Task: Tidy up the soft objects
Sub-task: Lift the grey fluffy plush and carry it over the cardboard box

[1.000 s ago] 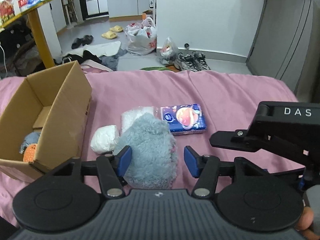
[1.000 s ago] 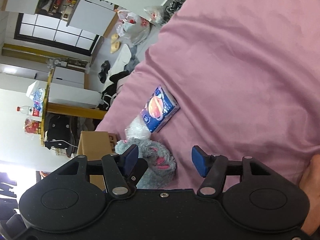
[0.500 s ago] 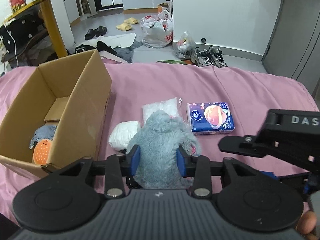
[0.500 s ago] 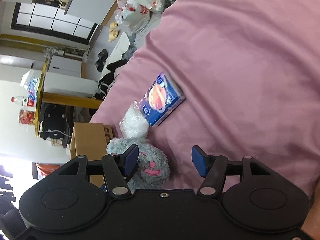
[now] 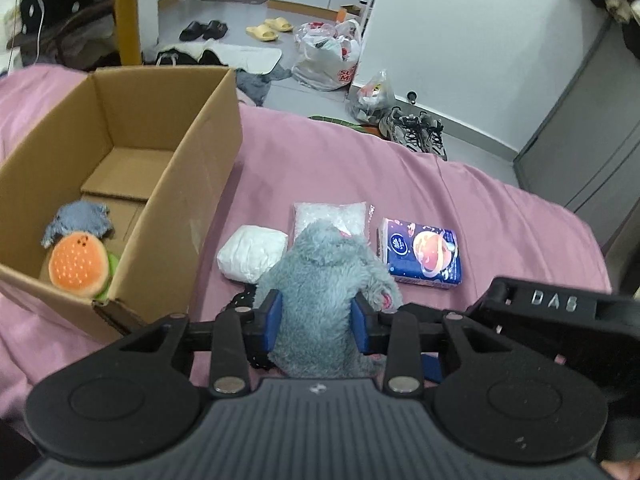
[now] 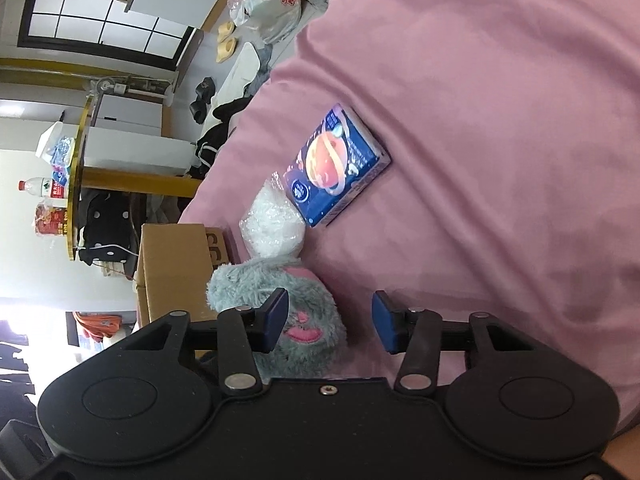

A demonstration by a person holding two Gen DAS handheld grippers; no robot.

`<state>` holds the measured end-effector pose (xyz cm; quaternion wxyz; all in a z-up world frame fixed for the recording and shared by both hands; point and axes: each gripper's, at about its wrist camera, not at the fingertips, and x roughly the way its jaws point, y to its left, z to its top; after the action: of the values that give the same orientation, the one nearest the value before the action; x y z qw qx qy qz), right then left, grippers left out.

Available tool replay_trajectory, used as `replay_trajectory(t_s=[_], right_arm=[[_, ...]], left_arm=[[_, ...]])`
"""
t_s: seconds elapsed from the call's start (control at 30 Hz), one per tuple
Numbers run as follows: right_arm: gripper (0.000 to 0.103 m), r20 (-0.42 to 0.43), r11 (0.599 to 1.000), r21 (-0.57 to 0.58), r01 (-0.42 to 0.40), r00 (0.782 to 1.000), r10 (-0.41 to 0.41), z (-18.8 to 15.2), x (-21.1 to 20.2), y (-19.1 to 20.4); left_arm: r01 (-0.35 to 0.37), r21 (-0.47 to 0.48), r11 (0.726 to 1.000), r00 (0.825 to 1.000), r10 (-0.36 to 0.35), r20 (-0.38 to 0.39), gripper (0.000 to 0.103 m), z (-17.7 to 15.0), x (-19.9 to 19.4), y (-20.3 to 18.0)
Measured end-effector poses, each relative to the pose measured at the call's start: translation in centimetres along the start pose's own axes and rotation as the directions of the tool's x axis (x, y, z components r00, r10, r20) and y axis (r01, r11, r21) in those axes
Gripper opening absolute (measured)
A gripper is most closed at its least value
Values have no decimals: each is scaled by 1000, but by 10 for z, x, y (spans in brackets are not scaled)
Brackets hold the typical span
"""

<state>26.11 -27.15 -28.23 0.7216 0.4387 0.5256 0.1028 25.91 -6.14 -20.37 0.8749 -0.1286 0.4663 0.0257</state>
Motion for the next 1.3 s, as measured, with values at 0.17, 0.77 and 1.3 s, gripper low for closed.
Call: replay_trajectory(t_s=[0.17,0.77,1.3], right_arm=[[47,-25,1000,17,-11,1000,11,-1,8,0],[15,59,996,-69,-59,996,63,-17,-16,17],[15,137,966,-241,-96,982,131,-34,-62,65]], left_arm=[[27,-50,998,999,-28,-23,34,3,1,5],[85,22,996,995,-84,-52,31,2,-23,1],[175,44,984,984,-176,9,26,22,-80,10]])
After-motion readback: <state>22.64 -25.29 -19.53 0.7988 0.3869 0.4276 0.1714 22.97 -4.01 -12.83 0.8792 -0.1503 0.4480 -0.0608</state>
